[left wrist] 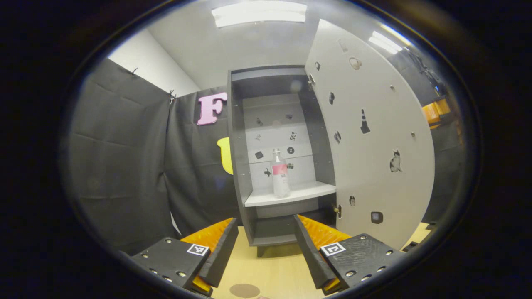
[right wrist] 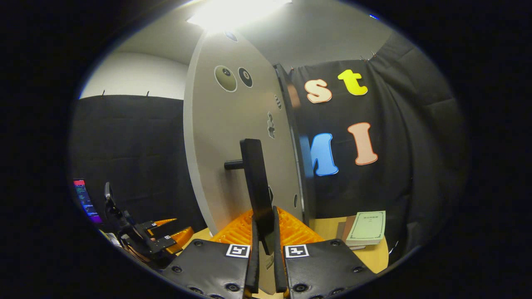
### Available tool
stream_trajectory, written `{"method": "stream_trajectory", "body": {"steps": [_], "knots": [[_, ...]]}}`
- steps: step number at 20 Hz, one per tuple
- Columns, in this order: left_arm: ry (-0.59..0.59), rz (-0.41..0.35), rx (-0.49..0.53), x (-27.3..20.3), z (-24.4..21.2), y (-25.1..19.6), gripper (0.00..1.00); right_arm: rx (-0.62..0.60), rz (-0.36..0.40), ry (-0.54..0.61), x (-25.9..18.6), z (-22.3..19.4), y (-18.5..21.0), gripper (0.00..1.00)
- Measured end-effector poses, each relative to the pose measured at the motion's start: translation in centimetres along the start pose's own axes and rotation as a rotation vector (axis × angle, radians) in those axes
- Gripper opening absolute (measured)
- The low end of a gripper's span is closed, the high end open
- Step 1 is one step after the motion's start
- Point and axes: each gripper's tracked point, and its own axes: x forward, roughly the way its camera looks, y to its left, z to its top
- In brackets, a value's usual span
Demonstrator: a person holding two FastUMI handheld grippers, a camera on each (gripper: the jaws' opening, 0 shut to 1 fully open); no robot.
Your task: Open the cabinet door with the right hand, grasp the bottle in the cabinet with the left hand and place it on the coaster, then close the cabinet door with the right hand.
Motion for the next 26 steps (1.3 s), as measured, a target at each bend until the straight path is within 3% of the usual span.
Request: {"method": "stream_trajectory", "body": {"steps": [3, 6, 7, 8, 9, 11, 14, 15, 17, 18, 21, 26], "knots": [[-0.004, -0.001, -0.008, -0.1, 0.4, -0.6, 0.82, 0.025, 0.007, 0.000, 0.1, -0.4, -0.3, 0.12], [-0.025, -0.003, 0.003, -0.4, 1.7, -0.8, 0.82, 0.064, 0.002, -0.017, 0.1, -0.3, -0.4, 0.17], [-0.033, -0.002, 0.007, -0.5, 2.1, -0.6, 0.82, 0.061, -0.013, -0.036, -0.5, 0.1, -0.9, 0.24], [-0.039, -0.007, 0.007, -0.3, 2.6, -0.5, 0.82, 0.069, -0.013, -0.050, -1.1, 0.6, -1.1, 0.19], [-0.039, -0.017, 0.006, 0.1, 2.7, -0.6, 0.82, 0.087, -0.001, -0.054, -1.7, 0.7, -0.9, 0.27], [-0.029, -0.030, -0.006, 1.0, 2.9, -0.7, 0.82, 0.108, 0.012, -0.047, -2.9, 0.6, -0.7, 0.31], [-0.028, -0.049, -0.048, 3.0, 3.7, -0.9, 0.82, 0.046, -0.126, -0.043, -4.8, 0.2, -4.3, 0.33], [-0.032, -0.057, -0.058, 4.0, 4.0, -1.1, 0.83, 0.029, -0.161, -0.037, -5.4, -0.1, -5.2, 0.38], [-0.040, -0.065, -0.057, 6.0, 4.9, -0.8, 0.83, 0.012, -0.225, -0.034, -6.5, -0.4, -6.8, 0.87], [-0.045, -0.069, -0.048, 7.1, 5.3, -0.8, 0.82, 0.003, -0.269, -0.037, -6.3, -0.5, -7.9, 1.00], [-0.049, -0.096, -0.018, 10.9, 6.0, -1.3, 0.82, -0.012, -0.362, -0.046, -6.6, -0.6, -10.3, 0.98], [-0.027, -0.143, -0.053, 17.0, 5.4, -2.1, 0.80, 0.009, -0.436, -0.008, -5.6, -2.5, -12.6, 0.98]]}}
